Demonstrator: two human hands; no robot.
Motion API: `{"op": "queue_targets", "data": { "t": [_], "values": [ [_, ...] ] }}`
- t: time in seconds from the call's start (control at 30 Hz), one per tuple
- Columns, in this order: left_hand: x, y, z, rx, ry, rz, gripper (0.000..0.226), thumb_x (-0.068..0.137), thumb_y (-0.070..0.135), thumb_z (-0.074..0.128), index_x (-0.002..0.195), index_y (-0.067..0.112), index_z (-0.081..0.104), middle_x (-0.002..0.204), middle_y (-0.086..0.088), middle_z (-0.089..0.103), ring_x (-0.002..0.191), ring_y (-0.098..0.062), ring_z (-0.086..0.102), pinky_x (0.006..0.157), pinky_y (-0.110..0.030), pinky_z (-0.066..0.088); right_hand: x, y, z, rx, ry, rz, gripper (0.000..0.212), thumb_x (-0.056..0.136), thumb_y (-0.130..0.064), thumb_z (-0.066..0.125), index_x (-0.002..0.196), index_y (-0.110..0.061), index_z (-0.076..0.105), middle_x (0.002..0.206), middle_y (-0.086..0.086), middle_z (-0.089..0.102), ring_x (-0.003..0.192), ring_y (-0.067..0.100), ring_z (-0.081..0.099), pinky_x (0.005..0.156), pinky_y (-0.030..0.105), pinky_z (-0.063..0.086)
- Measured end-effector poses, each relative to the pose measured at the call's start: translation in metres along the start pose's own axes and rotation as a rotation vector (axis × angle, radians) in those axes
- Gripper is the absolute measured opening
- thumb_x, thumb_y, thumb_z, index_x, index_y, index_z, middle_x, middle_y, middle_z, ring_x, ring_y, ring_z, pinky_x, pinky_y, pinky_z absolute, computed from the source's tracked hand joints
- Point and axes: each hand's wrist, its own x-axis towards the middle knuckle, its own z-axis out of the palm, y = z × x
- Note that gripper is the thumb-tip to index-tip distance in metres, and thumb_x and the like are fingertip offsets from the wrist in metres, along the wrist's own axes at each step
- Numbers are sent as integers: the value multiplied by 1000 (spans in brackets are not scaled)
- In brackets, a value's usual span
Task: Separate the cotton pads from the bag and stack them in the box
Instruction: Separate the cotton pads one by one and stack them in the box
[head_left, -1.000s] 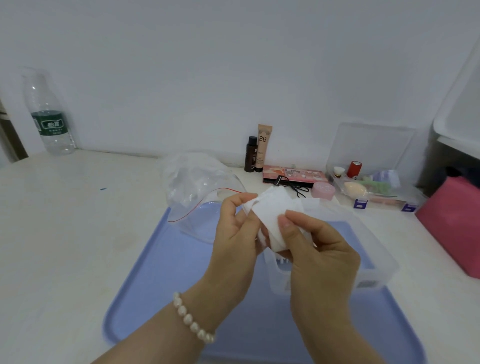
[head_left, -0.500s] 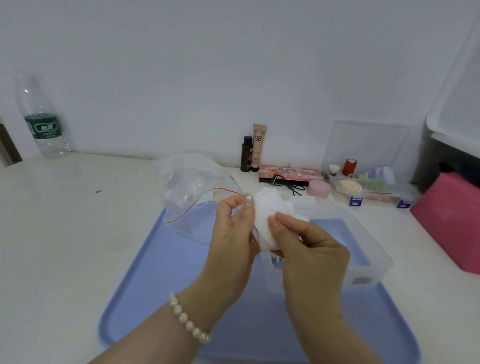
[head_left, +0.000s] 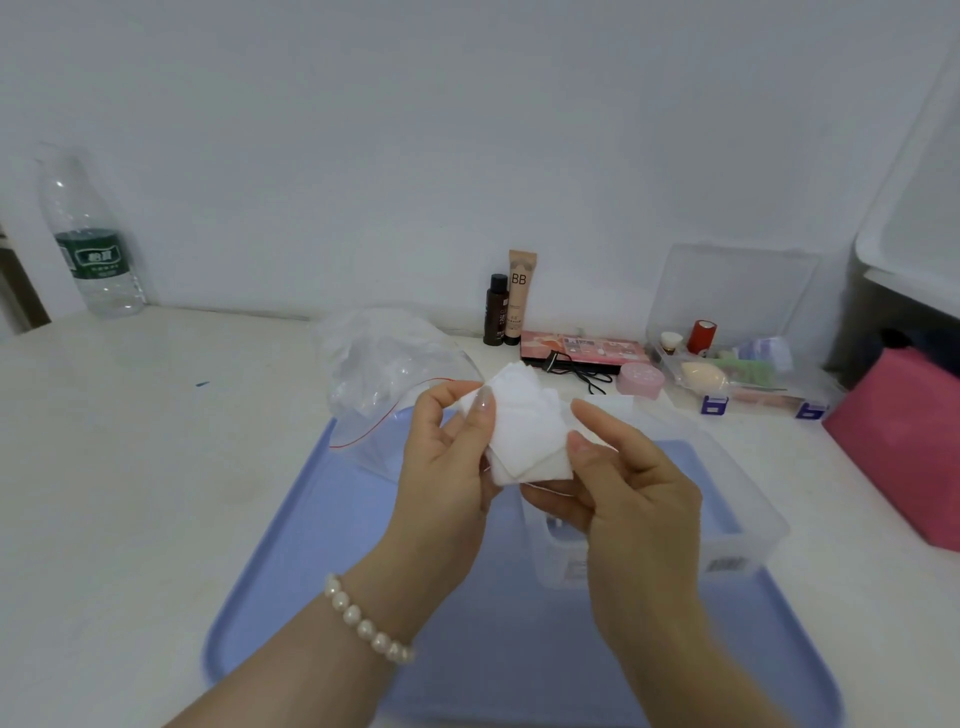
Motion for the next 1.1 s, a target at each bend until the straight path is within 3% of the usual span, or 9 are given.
{"op": "queue_targets", "data": {
  "t": [0.23,0.37,0.53,0.67,0.8,0.93,1.1],
  "values": [
    [1,2,-1,-74,-1,-73,7,95,18,47,99,14,50,79,1,72,71,-12,69,56,-25,55,3,-2,-4,-13,-99,3,38,81,10,59,104,-20,63,68,-1,71,64,17,70,59,27,58],
    [2,2,-1,-100,-7,-103,12,96,20,46,103,11,50,82,-2,73,76,-15,69,61,-30,59,5,-1,-7,-19,-102,33,35,82,12,57,101,-16,63,67,0,71,60,17,70,66,33,60],
    [6,3,-3,-100,30,-68,10,95,18,47,103,12,50,81,1,72,77,-14,69,68,-34,59,11,-3,-15,-23,16,-5,31,81,16,51,83,-12,63,57,-4,66,49,12,63,46,22,52],
    [8,3,-4,1,70,-48,7,94,17,50,100,15,50,76,7,70,74,-11,68,72,-37,58,17,-9,-23,41,129,-51,30,79,18,43,73,-11,50,52,-5,55,47,13,54,44,26,48],
    [4,-1,-3,42,36,-97,14,89,12,57,101,16,50,78,5,70,76,-15,67,70,-36,58,17,-16,-23,192,36,-51,34,79,22,39,67,-10,42,51,-5,53,45,12,51,41,23,45],
    [2,-4,-3,118,20,-98,23,88,1,56,102,18,49,81,-4,68,68,-14,66,58,-29,57,13,-12,-17,147,-159,18,25,81,16,51,68,-5,48,56,3,62,46,16,59,43,21,49],
    [2,-1,-2,106,15,-113,24,90,3,55,111,12,49,91,-9,68,76,-20,67,60,-30,58,14,-5,-16,-61,-75,-40,19,78,11,62,70,-2,51,54,3,65,43,18,62,43,23,51]
  ]
}}
